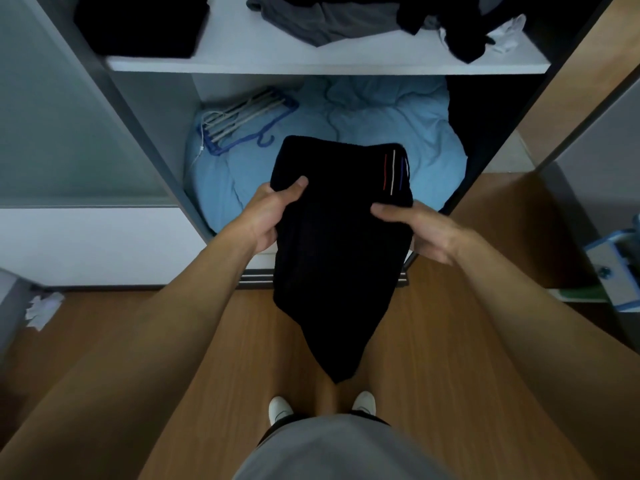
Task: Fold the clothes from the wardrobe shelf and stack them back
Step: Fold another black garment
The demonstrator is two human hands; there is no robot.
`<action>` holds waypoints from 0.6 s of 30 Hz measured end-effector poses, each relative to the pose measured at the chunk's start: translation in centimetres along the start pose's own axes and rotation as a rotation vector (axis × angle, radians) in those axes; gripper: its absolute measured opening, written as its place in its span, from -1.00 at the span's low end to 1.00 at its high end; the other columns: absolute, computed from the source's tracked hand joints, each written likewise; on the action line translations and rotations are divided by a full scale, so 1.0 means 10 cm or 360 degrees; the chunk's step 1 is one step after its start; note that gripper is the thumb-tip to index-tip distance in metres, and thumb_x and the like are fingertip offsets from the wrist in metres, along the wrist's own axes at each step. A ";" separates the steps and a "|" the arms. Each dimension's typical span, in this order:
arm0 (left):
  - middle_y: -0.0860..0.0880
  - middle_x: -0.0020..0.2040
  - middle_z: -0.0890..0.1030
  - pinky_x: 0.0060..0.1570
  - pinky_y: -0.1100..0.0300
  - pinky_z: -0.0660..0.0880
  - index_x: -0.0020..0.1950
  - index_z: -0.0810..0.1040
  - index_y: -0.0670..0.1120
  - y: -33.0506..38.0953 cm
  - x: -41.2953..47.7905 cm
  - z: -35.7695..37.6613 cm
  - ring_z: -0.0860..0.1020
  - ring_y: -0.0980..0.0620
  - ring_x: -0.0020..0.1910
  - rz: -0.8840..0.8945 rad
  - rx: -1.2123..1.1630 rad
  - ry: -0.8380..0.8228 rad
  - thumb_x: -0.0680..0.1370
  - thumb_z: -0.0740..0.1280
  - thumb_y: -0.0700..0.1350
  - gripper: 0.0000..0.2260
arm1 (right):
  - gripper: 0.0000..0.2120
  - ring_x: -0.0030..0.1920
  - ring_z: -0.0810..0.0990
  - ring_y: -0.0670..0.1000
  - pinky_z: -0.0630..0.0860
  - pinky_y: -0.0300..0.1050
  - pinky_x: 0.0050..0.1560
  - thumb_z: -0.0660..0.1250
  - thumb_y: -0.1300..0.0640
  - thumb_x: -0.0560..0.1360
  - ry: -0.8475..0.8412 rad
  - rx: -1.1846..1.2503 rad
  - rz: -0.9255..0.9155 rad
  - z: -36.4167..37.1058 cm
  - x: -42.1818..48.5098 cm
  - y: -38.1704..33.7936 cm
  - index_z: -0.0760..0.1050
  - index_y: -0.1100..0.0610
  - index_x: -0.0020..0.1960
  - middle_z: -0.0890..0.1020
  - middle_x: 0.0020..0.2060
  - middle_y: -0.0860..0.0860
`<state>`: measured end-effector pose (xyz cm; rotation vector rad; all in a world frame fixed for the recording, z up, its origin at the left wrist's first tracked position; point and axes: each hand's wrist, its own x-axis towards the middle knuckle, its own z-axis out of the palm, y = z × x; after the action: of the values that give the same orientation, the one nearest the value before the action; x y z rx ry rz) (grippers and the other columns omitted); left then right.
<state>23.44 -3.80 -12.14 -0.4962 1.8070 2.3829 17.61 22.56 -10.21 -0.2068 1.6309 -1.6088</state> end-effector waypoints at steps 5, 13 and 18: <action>-0.09 0.07 0.72 -0.06 0.18 0.62 0.02 0.75 0.00 0.08 0.05 -0.01 0.69 -0.04 0.06 -0.0059 0.0031 -0.0017 0.48 0.47 0.17 -0.72 | -0.71 0.18 0.66 0.05 0.57 -0.15 0.23 0.39 0.11 0.57 0.0189 0.0044 -0.0111 0.15 0.00 0.16 0.58 0.17 0.27 0.69 0.14 0.10; -0.02 0.23 0.66 0.10 0.28 0.56 0.26 0.61 0.02 -0.03 0.00 -0.23 0.62 0.03 0.23 -0.0372 0.0450 -0.0551 0.38 0.57 0.14 -0.50 | -0.70 0.04 0.71 0.05 0.65 -0.11 0.07 0.38 0.15 0.57 0.0423 0.0444 -0.0018 0.16 -0.02 -0.03 0.55 0.19 0.28 0.71 0.09 0.09; -0.07 0.02 0.73 -0.09 0.27 0.60 -0.01 0.74 -0.02 -0.13 0.01 -0.08 0.70 0.01 0.01 -0.0170 0.0201 -0.0297 0.48 0.45 -0.17 -0.87 | -0.72 0.04 0.71 0.06 0.63 -0.03 0.12 0.45 0.06 0.51 0.0522 0.0799 0.0140 -0.01 -0.07 -0.07 0.65 0.14 0.17 0.70 0.11 0.10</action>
<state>23.84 -4.18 -13.56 -0.3347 1.7868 2.1500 17.74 22.93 -9.34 0.4016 1.3828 -1.9973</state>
